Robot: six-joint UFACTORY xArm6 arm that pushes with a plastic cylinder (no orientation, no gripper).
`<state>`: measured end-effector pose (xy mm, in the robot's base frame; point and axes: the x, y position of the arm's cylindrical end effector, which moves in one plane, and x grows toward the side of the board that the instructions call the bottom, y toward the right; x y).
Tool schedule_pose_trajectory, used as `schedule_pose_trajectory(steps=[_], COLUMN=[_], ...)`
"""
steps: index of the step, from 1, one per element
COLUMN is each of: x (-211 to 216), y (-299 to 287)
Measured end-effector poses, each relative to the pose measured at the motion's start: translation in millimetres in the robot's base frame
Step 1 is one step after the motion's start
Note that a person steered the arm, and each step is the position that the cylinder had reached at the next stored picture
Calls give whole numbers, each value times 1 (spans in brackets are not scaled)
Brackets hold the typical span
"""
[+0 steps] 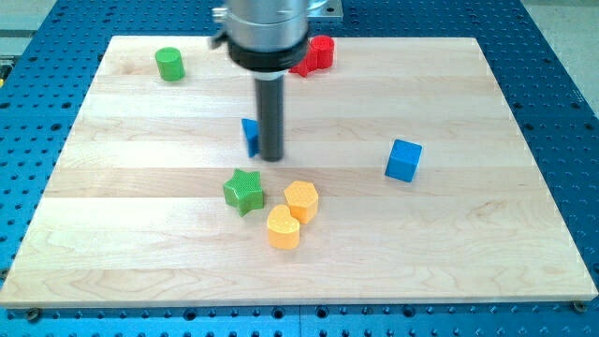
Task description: Place the yellow blocks at the bottom right corner of the board
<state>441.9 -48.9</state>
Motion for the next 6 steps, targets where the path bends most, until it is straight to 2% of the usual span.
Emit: schedule_pose_trajectory(steps=[1,2,3,4,5,6], x=[40,38,84,108,112,148], y=[-14,-56,-41,41,41,69])
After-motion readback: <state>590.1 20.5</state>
